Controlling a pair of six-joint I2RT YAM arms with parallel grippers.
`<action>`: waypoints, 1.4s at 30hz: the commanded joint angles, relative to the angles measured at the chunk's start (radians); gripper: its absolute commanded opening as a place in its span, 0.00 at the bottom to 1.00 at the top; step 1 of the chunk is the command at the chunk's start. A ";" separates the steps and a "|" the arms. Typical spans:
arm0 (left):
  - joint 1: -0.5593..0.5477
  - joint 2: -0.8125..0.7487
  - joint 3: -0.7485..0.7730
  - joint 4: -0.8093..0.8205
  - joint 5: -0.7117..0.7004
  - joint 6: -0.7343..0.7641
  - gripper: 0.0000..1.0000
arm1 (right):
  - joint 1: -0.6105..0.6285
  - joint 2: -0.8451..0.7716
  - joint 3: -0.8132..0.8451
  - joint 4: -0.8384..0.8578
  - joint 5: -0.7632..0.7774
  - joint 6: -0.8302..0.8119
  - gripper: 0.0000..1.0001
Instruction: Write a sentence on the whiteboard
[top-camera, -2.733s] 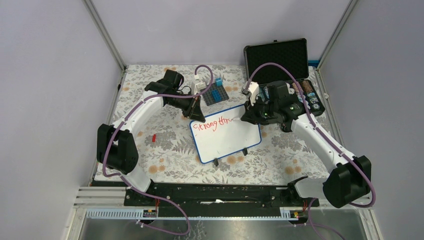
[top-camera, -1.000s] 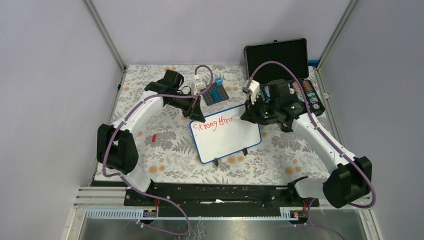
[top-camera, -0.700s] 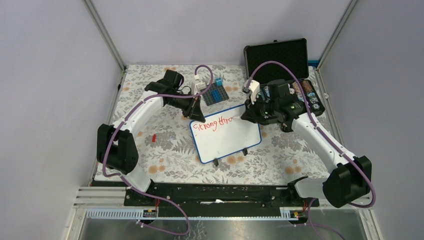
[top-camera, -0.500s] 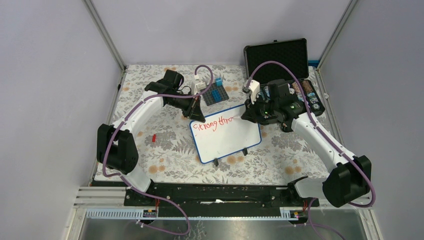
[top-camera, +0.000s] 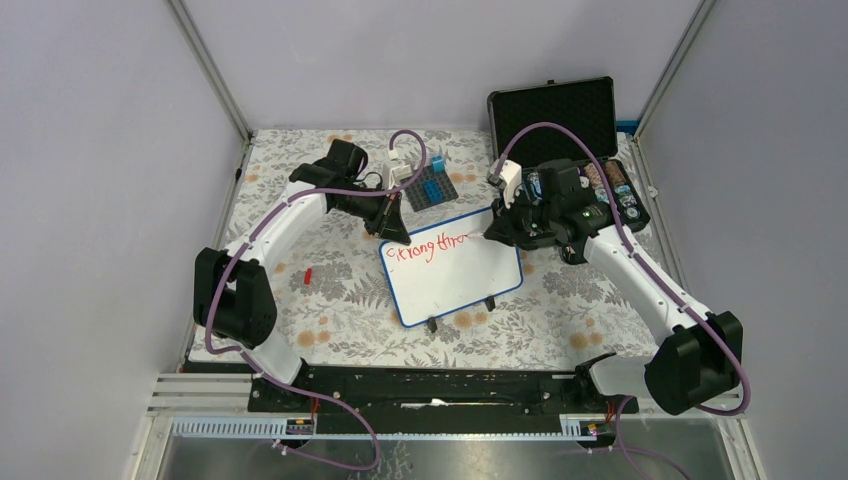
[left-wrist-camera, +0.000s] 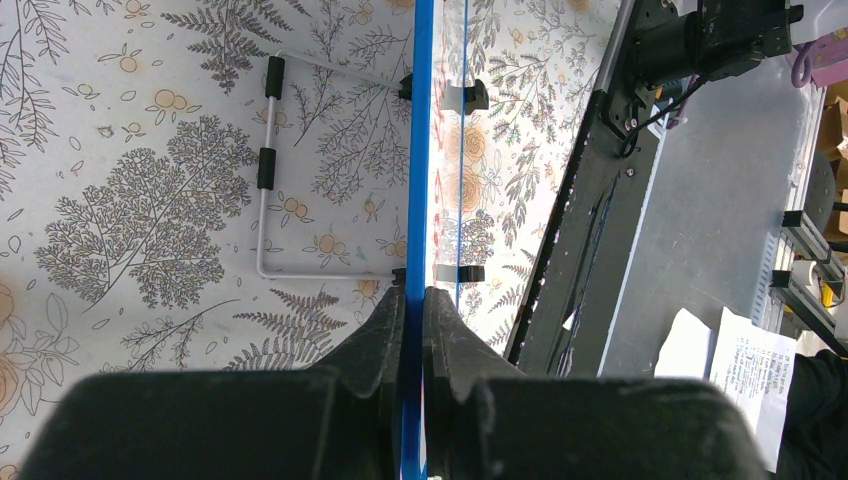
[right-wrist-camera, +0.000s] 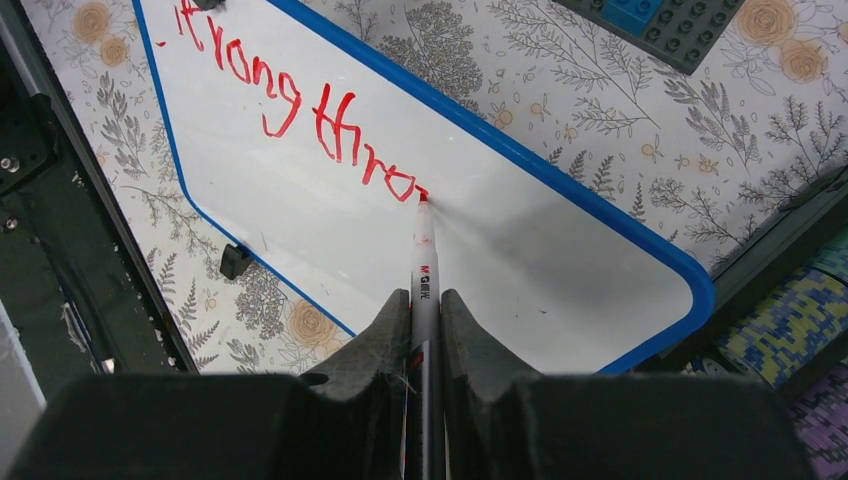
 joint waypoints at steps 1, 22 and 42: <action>-0.006 -0.003 -0.002 0.033 -0.041 0.023 0.00 | -0.011 -0.022 -0.016 0.020 -0.017 -0.025 0.00; -0.005 0.000 -0.006 0.033 -0.040 0.026 0.00 | -0.021 -0.012 0.032 -0.018 0.044 -0.071 0.00; -0.005 0.000 -0.009 0.033 -0.040 0.029 0.00 | -0.025 0.007 0.075 -0.016 0.033 -0.065 0.00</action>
